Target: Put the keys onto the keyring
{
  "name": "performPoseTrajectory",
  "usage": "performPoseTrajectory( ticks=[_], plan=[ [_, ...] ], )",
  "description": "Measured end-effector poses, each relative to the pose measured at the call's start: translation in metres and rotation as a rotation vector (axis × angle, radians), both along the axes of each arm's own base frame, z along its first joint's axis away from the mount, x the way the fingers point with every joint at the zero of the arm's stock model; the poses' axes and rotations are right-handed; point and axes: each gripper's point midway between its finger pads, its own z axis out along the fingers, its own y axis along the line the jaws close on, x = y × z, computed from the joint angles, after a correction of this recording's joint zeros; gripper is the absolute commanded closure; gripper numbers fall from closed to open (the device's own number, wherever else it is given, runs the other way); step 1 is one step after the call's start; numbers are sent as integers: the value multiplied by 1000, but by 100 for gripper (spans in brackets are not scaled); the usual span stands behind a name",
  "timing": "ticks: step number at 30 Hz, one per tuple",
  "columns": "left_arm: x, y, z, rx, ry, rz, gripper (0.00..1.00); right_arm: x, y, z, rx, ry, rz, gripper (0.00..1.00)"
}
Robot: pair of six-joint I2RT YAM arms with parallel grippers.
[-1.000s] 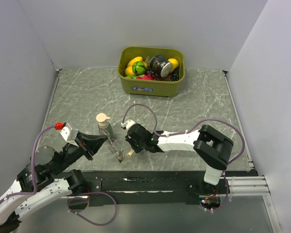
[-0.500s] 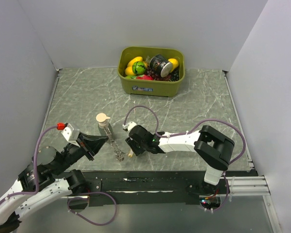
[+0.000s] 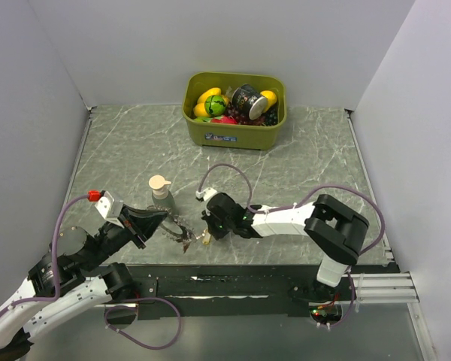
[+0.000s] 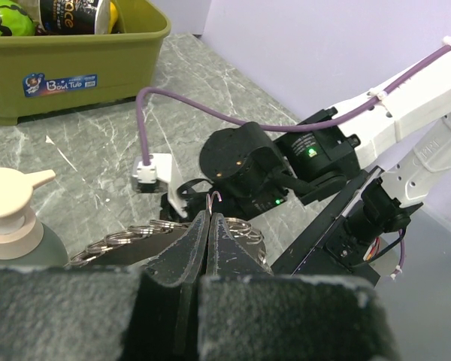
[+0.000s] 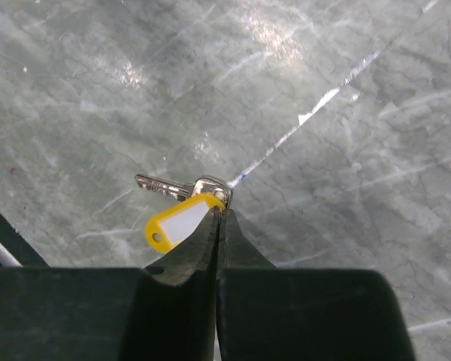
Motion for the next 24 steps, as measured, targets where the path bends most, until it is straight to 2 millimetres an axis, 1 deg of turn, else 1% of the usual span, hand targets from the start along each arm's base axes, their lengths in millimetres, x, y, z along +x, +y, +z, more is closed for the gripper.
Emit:
performPoseTrajectory(
  ticks=[3,6,10,11,15,18,20,21,22,24],
  plan=[
    [0,0,0,0,0,0,99,-5,-7,2,16,11,4,100],
    [0,0,0,1,0,0,99,-6,-10,12,43,7,7,100],
    [0,-1,-1,8,-2,-6,99,-6,-8,37,97,-23,18,100],
    [0,-2,-2,13,-2,-8,99,-6,-8,47,117,-38,22,100],
    [2,-12,-10,64,6,-33,99,-4,-9,78,172,-97,37,100],
    [3,-20,-18,110,12,-61,99,-6,-16,95,203,-137,50,100],
    [3,-24,-22,133,14,-75,99,-6,-20,95,198,-141,44,100],
    [4,-26,-24,145,15,-81,99,-5,-21,91,184,-135,36,100],
    [4,-28,-25,153,15,-87,99,-4,-23,86,171,-128,27,100],
    [4,-31,-28,169,13,-100,99,-5,-28,66,132,-93,-3,100]
  ],
)
